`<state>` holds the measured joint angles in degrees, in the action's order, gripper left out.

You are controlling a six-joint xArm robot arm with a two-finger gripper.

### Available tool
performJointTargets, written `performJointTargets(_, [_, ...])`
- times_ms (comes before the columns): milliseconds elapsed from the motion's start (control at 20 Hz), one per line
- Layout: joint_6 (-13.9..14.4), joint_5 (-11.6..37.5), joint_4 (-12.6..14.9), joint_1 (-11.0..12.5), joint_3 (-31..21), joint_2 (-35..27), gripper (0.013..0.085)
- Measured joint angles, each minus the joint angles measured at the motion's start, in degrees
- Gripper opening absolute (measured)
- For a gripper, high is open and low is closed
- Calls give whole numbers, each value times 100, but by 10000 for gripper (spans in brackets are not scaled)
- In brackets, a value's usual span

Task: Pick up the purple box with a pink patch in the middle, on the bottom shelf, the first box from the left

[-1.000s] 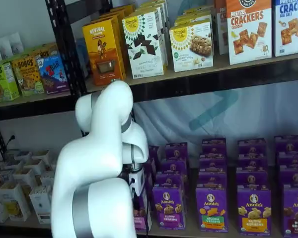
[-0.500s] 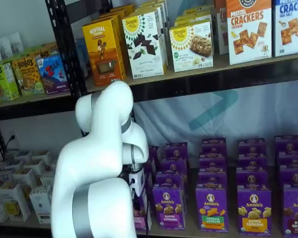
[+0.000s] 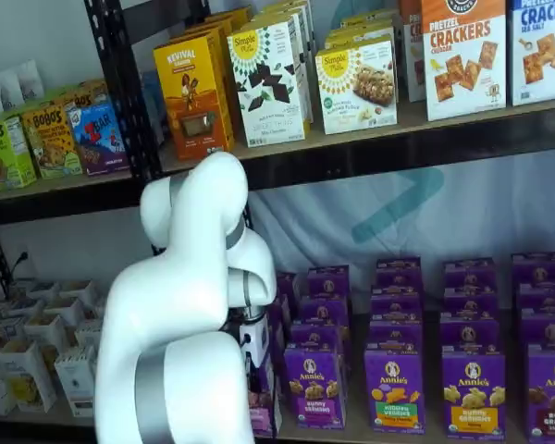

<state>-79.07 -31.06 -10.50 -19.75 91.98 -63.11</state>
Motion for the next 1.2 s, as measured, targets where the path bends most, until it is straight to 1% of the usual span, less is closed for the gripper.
performJointTargets(450, [-33,-8,-12,22,-82,65,410])
performJointTargets(500, [-35,-7,-11,25,-97,76,370])
performJointTargets(550, [-39,-6,-11,29,-113,88,370])
performJointTargets(600, [-45,-3,-12,32,-131,100,330])
performJointTargets(1000, [32,117,85,35,-280,195,330])
performJointTargets(1200, [50,182,104,31,-449,319,330])
